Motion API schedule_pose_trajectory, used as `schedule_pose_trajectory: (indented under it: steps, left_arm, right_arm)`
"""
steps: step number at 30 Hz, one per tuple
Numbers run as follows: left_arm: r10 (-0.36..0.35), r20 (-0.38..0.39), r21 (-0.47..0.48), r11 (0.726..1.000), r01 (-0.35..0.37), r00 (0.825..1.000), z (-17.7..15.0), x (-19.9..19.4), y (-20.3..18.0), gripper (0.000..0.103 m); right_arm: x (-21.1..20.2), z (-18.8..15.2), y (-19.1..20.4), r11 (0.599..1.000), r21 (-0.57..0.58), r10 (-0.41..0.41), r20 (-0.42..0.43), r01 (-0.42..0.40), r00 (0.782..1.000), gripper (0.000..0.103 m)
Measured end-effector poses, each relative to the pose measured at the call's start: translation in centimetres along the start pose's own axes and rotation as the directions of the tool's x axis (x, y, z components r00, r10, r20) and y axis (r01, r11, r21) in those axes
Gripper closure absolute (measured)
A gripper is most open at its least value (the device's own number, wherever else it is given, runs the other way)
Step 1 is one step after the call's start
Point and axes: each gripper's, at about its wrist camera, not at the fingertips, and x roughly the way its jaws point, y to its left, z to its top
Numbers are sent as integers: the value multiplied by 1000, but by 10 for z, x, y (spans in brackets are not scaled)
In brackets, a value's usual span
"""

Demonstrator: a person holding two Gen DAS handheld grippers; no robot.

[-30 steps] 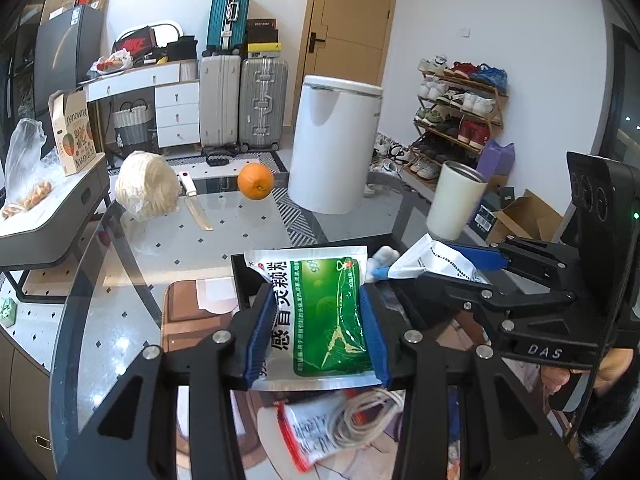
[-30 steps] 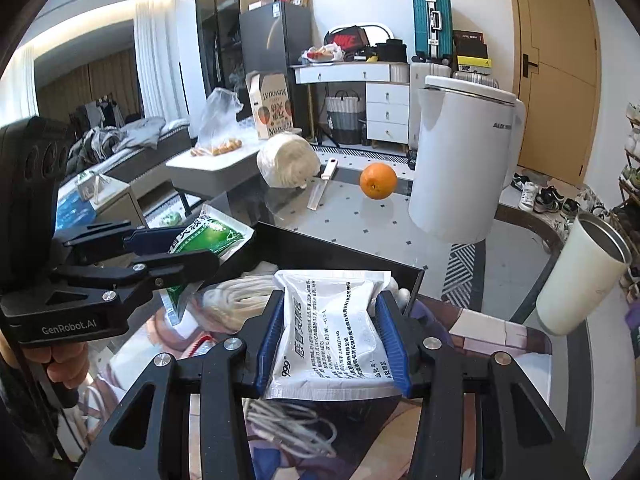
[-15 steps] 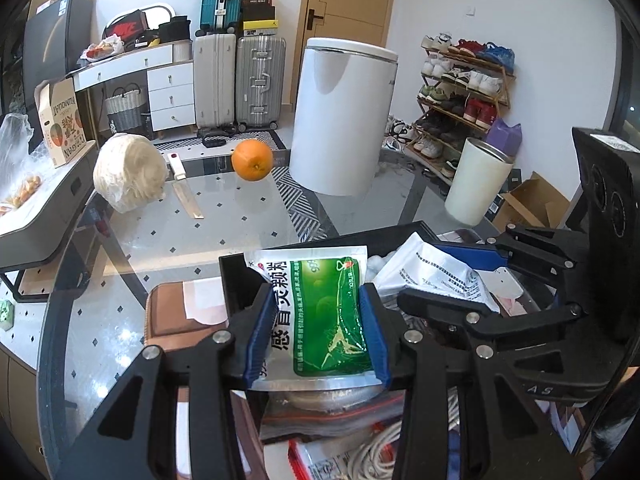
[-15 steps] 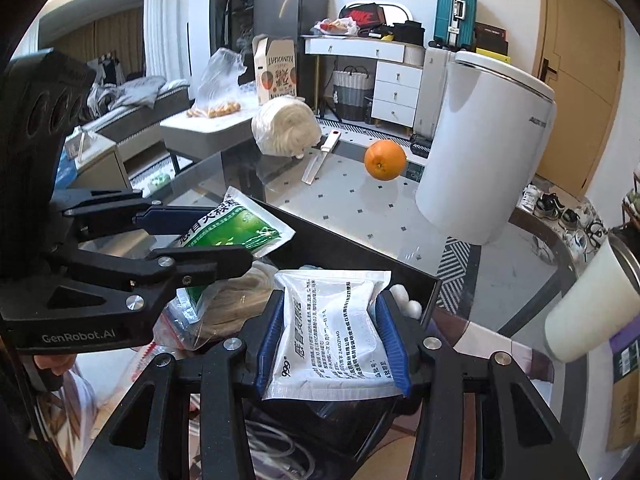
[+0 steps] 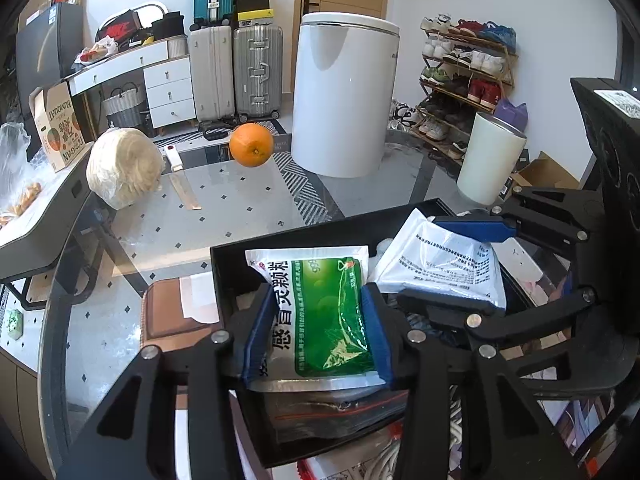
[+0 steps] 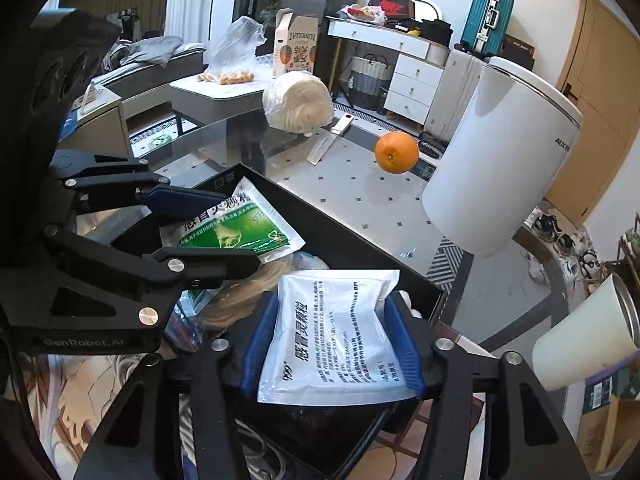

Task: Organize soft objects
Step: 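Release the green packet into the box with the left gripper while the right drops the white packet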

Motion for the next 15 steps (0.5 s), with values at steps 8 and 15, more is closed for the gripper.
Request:
schedule_pose_trajectory:
  steps: [8, 15]
  left_arm:
    - [-16, 23, 8, 1000, 16, 1000, -4, -18, -3, 34]
    - [0, 76, -35, 999, 2, 997, -15, -45, 3, 9]
  right_arm:
    - [-39, -13, -8, 998, 65, 22, 84, -27, 996, 20]
    - [-64, -31, -10, 991, 133, -2, 120, -15, 993, 13]
